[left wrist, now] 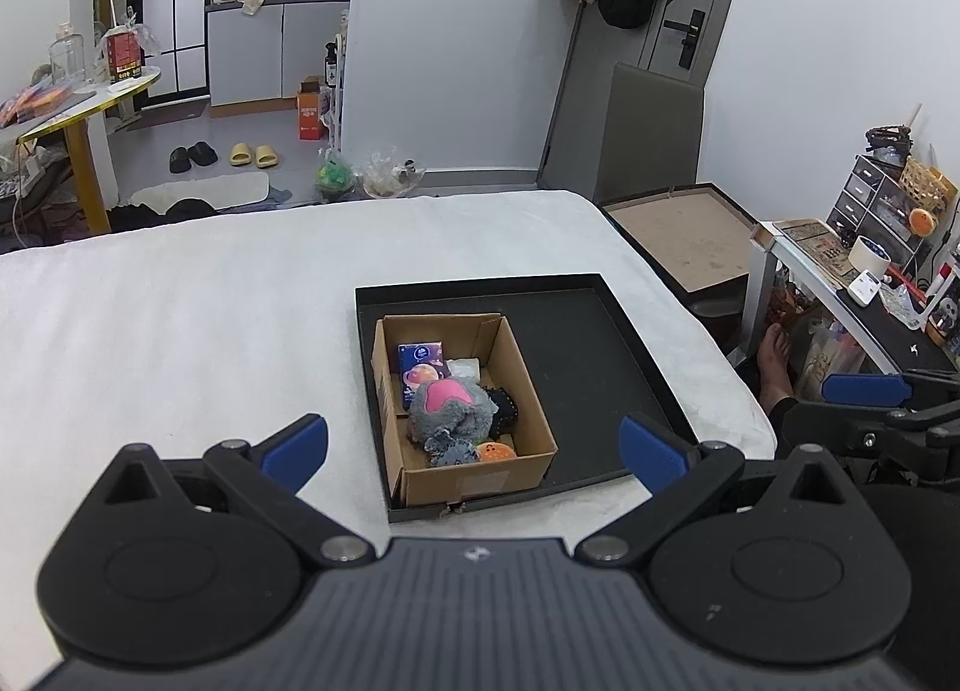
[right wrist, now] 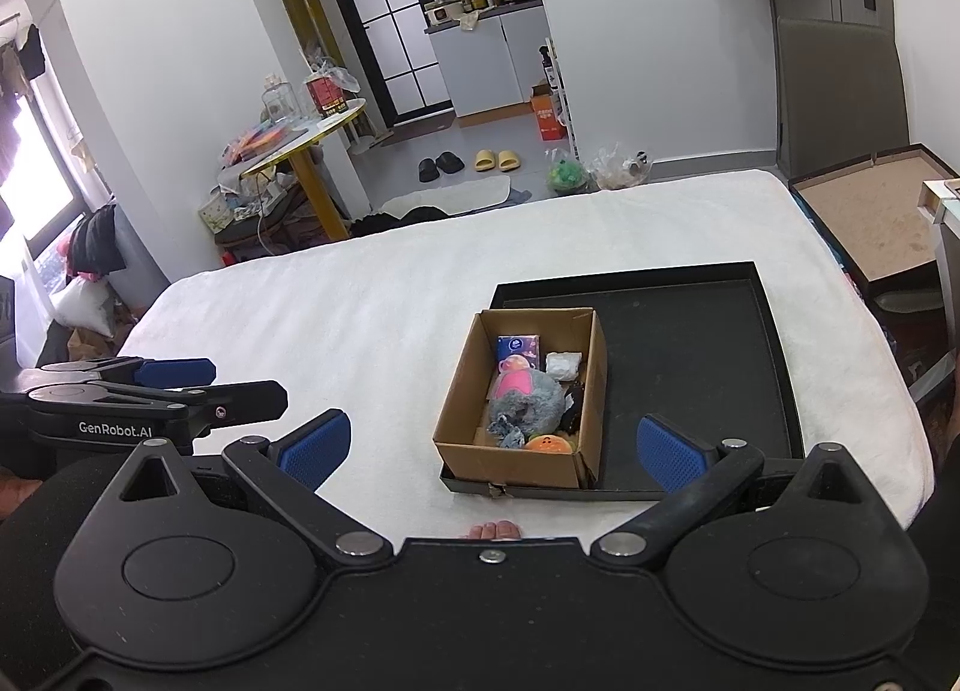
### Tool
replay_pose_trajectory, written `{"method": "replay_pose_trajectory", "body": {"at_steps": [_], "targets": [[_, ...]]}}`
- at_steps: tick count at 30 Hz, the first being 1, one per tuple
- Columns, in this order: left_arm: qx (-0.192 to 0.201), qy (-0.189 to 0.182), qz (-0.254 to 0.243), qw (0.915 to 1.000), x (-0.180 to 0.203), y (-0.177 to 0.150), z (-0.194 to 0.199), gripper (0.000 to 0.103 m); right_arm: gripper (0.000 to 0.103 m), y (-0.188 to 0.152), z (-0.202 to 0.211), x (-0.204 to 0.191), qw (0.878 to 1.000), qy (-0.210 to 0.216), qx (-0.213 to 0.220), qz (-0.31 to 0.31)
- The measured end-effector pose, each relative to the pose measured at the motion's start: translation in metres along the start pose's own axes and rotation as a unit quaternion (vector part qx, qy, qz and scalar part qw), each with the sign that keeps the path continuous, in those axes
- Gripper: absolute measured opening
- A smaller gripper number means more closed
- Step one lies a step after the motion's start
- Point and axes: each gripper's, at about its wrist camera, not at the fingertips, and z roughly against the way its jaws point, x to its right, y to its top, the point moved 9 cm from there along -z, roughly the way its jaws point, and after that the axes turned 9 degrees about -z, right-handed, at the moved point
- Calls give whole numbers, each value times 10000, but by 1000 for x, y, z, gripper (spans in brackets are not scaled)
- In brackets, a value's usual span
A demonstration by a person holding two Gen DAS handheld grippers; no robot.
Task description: Organize soft objects
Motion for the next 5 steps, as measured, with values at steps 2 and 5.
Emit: {"method": "replay_pose_trajectory", "body": {"at_steps": [2,5], "targets": [[-4,-2,3,10000,0,0,0,103,103,-1,0,0,10000,14,1,-13],[2,-7,5,10000,-1,1,0,103,103,-2,2,0,10000,48,-6,-38]]}}
